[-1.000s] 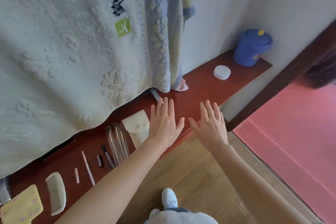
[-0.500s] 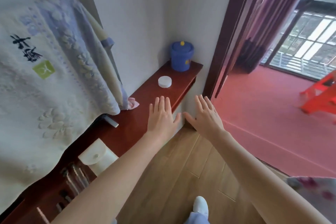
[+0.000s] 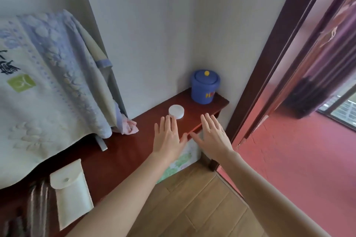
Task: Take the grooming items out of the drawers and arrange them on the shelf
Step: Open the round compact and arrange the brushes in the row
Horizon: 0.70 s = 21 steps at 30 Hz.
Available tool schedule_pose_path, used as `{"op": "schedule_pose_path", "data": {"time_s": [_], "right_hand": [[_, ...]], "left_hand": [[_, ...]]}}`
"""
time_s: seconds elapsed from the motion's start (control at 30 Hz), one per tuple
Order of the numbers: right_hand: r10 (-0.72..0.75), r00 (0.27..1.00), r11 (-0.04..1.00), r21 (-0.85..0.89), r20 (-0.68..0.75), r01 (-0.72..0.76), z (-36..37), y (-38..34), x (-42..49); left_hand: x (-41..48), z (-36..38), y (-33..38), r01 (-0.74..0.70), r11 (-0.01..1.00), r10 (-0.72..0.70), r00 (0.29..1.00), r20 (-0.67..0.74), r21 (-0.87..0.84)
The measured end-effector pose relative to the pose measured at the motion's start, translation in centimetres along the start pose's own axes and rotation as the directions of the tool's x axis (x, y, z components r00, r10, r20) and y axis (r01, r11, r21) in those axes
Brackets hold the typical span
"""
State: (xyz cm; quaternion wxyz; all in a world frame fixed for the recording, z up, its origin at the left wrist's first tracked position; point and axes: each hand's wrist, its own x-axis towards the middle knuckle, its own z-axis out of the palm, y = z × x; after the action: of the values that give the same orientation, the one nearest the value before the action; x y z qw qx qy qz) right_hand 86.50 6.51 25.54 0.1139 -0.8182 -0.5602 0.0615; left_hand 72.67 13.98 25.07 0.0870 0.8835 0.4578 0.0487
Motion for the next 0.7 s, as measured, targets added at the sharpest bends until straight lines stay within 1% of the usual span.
{"op": "schedule_pose_path", "data": {"time_s": [0.2, 0.33, 0.5, 0.6, 0.7], "right_hand": [[-0.085, 0.995, 0.996, 0.039, 0.055, 0.083, 2.0, 1.5, 6.4], [-0.109, 0.993, 0.994, 0.010, 0.053, 0.109, 3.4, 2.5, 10.9], [-0.129, 0.988, 0.992, 0.001, 0.090, 0.130, 4.4, 3.9, 15.6], [-0.159, 0.972, 0.987, 0.002, 0.172, 0.161, 5.4, 4.4, 18.0], [-0.213, 0.933, 0.976, 0.020, 0.290, 0.217, 6.8, 4.5, 20.5]], "left_hand": [[4.2, 1.8, -0.8, 0.101, 0.993, -0.103, 0.994, 0.023, 0.055], [8.8, 3.0, -1.8, 0.128, 0.989, -0.128, 0.992, -0.008, 0.069], [12.8, 4.3, -2.0, 0.143, 0.987, -0.144, 0.990, 0.007, 0.070], [14.6, 5.7, -2.3, 0.191, 0.981, -0.193, 0.980, 0.049, 0.047], [16.1, 7.3, -2.5, 0.242, 0.970, -0.244, 0.965, 0.100, 0.032]]}}
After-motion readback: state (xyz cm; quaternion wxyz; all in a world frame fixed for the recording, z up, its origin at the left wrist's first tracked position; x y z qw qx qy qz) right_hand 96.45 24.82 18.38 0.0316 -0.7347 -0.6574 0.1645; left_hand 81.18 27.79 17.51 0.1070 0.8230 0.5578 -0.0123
